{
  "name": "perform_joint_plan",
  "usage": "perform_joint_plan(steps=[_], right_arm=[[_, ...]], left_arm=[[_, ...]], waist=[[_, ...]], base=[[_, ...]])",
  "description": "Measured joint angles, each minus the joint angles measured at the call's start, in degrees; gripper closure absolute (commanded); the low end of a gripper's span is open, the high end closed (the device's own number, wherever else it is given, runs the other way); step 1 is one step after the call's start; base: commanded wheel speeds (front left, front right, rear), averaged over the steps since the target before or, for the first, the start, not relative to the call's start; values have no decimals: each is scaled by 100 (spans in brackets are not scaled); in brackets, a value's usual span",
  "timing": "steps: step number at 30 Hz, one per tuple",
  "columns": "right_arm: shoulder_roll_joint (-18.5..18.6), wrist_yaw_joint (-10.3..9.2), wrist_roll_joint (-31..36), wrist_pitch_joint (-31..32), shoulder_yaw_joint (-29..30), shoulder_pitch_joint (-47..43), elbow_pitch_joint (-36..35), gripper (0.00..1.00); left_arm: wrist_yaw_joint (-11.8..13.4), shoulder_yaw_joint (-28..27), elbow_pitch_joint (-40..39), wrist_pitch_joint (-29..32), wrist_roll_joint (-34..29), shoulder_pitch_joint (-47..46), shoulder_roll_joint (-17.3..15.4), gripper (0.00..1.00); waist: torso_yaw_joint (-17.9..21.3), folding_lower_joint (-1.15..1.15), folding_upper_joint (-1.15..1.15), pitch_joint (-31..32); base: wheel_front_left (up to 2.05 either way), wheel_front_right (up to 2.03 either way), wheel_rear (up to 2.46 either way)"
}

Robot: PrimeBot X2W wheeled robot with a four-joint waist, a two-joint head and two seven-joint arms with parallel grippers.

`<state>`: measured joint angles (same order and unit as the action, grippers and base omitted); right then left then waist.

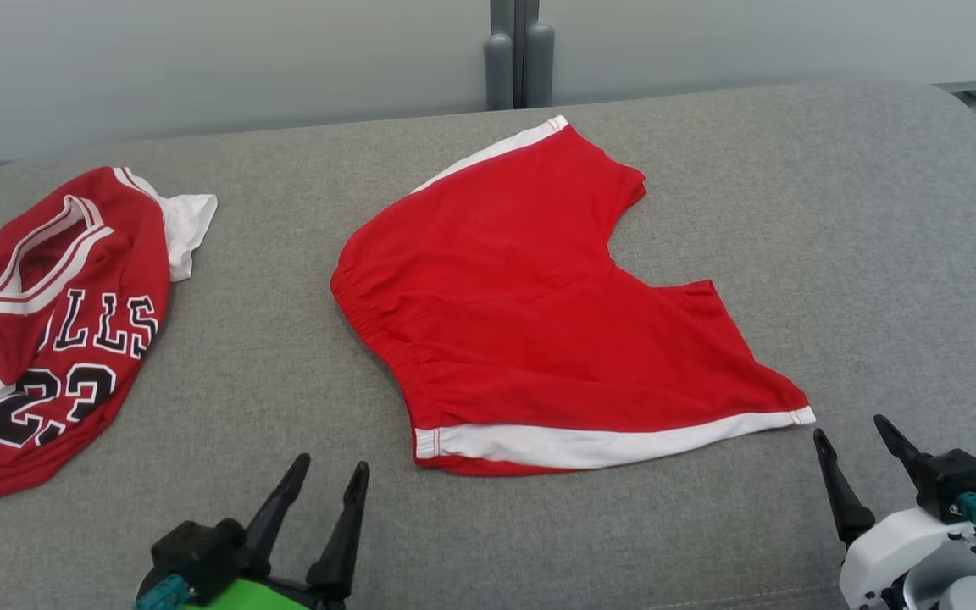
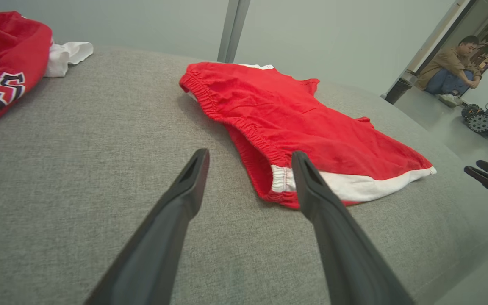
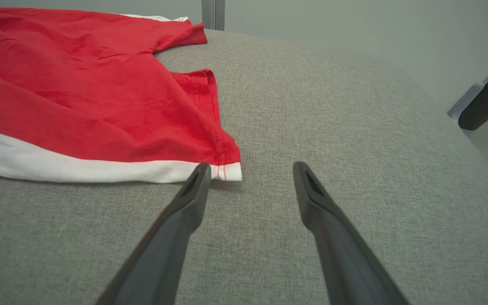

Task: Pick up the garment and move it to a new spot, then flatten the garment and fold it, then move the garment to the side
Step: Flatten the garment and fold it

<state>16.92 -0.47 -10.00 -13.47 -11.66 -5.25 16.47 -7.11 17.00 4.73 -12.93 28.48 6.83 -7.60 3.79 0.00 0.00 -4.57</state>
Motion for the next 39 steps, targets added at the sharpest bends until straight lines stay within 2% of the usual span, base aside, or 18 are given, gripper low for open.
perform_joint_plan(steps=[5, 11, 19, 20, 22, 31, 39], right_arm=[[-51, 194, 20, 198, -194, 397, 288, 0], [-56, 242, 34, 270, -200, 702, 512, 0], [-144, 315, 32, 353, -258, 979, 838, 0], [-178, 318, 22, 353, -259, 1018, 877, 7], [-241, 348, -8, 354, -269, 1088, 991, 12], [-308, 399, -56, 367, -289, 1249, 1310, 15], [-334, 445, -56, 285, -314, 1392, 1553, 30]], left_arm=[[-1, 532, 18, 276, 0, -304, 87, 0], [-1, 884, 52, 630, 3, -627, 87, 0], [-1, 965, 127, 846, 8, -854, 65, 0], [-1, 983, 169, 889, 8, -868, 60, 0], [-1, 1043, 236, 935, 13, -925, 59, 0], [-1, 1085, 426, 1043, 124, -1050, 54, 0], [-1, 1125, 604, 1046, 213, -1253, 81, 0]], waist=[[1, 0, 0, -211], [-9, 0, 0, -406], [-32, 0, 0, -590], [-29, 0, 0, -612], [-29, 0, 0, -650], [-54, 0, 0, -694], [-35, 0, 0, -715]], base=[[0, 0, 0], [0, 0, 0], [0, 0, 0], [0, 0, 0], [0, 0, 0], [0, 0, 0], [0, 0, 0]])
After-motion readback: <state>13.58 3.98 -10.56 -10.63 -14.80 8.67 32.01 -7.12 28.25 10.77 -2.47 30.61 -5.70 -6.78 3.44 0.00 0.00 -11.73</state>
